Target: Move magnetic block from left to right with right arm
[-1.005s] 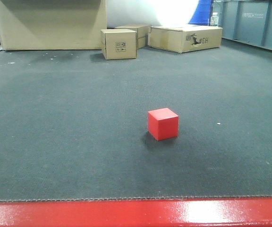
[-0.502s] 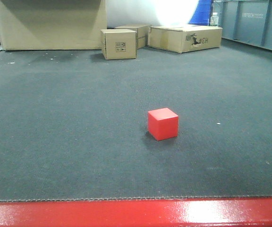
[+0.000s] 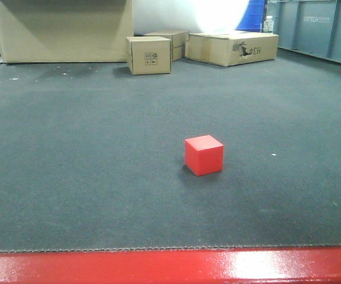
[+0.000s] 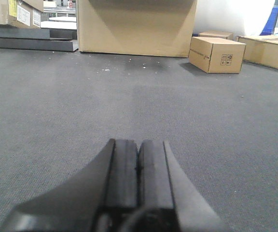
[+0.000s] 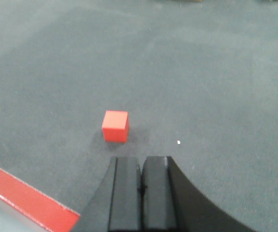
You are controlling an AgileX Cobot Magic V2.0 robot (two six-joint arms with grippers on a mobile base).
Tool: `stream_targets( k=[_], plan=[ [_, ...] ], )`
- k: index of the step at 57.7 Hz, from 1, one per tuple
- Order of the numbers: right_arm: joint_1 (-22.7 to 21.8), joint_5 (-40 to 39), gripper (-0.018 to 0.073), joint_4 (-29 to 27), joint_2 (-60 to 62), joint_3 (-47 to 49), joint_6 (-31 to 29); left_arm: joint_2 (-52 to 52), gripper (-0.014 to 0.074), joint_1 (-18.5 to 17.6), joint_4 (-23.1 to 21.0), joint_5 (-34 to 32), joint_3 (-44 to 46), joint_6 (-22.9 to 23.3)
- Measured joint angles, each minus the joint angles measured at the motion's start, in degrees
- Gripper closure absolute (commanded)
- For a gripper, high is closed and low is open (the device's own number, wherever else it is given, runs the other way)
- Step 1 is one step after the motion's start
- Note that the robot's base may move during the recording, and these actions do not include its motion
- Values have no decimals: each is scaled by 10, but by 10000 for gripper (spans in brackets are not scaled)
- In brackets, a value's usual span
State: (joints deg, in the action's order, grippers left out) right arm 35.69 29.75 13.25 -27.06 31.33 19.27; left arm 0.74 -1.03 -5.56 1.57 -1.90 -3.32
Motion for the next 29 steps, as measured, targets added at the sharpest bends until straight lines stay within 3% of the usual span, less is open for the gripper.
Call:
stream_targets(
  k=[7, 20, 29],
  plan=[
    [-43, -5, 502, -12, 1, 0, -33, 0, 722, 0, 0, 0, 0, 0],
    [-191, -57, 502, -116, 44, -29, -199, 0, 722, 0, 0, 0, 0, 0],
    [-278, -112, 502, -156, 109, -104, -258, 0, 722, 0, 0, 0, 0, 0]
  ],
)
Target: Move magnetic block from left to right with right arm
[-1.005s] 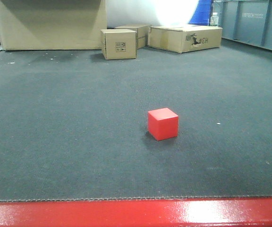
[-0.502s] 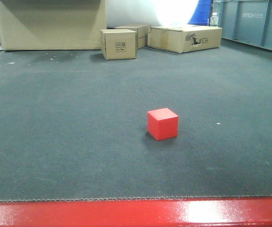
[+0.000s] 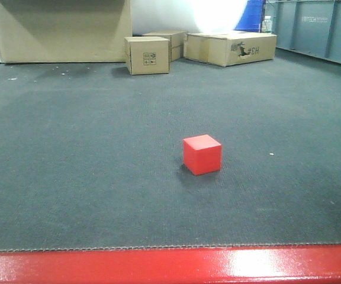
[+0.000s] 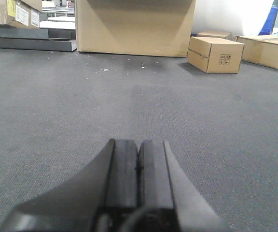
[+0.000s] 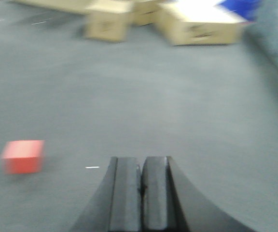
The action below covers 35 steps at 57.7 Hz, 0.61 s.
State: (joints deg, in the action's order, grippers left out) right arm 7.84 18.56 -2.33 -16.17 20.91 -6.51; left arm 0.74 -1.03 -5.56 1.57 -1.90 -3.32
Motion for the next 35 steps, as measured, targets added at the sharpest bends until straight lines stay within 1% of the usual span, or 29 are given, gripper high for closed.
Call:
stream_targets(
  k=[7, 16, 24, 35],
  plan=[
    [-49, -39, 502, -6, 58, -80, -7, 0, 722, 0, 0, 0, 0, 0],
    [-84, -98, 502, -20, 122, -172, -10, 0, 722, 0, 0, 0, 0, 0],
    [-92, -147, 502, -37, 159, -222, -10, 0, 722, 0, 0, 0, 0, 0],
    [-92, -154, 502, -40, 167, -224, -4, 0, 722, 0, 0, 0, 0, 0]
  ],
)
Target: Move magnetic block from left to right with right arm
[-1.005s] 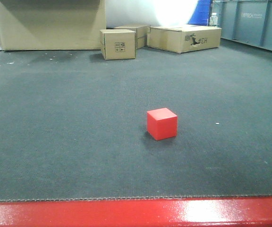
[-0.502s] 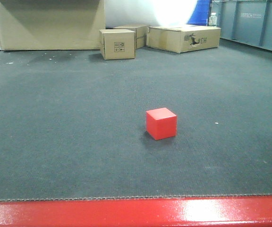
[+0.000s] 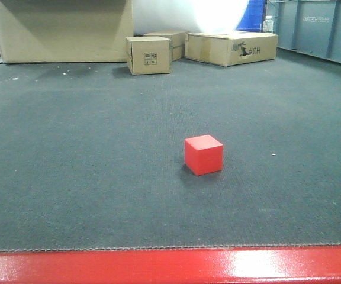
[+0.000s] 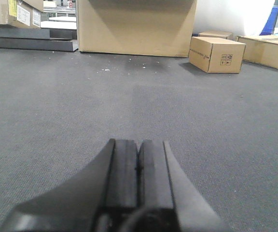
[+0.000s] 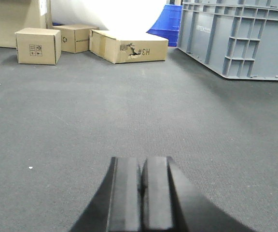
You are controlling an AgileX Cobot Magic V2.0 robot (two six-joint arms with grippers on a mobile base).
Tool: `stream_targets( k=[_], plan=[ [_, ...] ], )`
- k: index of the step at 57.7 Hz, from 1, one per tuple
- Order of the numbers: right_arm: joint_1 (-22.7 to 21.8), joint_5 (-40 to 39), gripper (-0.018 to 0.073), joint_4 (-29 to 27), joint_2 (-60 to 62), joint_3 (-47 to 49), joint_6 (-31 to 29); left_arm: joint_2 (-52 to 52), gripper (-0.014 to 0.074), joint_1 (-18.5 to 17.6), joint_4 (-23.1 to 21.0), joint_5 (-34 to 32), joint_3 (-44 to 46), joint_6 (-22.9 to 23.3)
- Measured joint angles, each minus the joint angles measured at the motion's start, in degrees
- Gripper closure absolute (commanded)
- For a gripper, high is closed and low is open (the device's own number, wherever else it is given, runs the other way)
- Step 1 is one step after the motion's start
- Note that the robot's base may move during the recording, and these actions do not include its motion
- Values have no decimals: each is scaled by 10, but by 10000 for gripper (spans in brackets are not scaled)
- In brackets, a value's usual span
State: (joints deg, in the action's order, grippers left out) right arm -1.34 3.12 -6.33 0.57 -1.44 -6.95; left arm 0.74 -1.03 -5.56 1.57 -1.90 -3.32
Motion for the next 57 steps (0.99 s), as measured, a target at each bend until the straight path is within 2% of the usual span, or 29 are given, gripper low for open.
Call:
stream_targets(
  k=[21, 57],
  plan=[
    [0, 9, 502, -1, 0, 0, 30, 0, 722, 0, 0, 0, 0, 0],
    [0, 12, 502, -2, 0, 0, 33, 0, 722, 0, 0, 0, 0, 0]
  ],
)
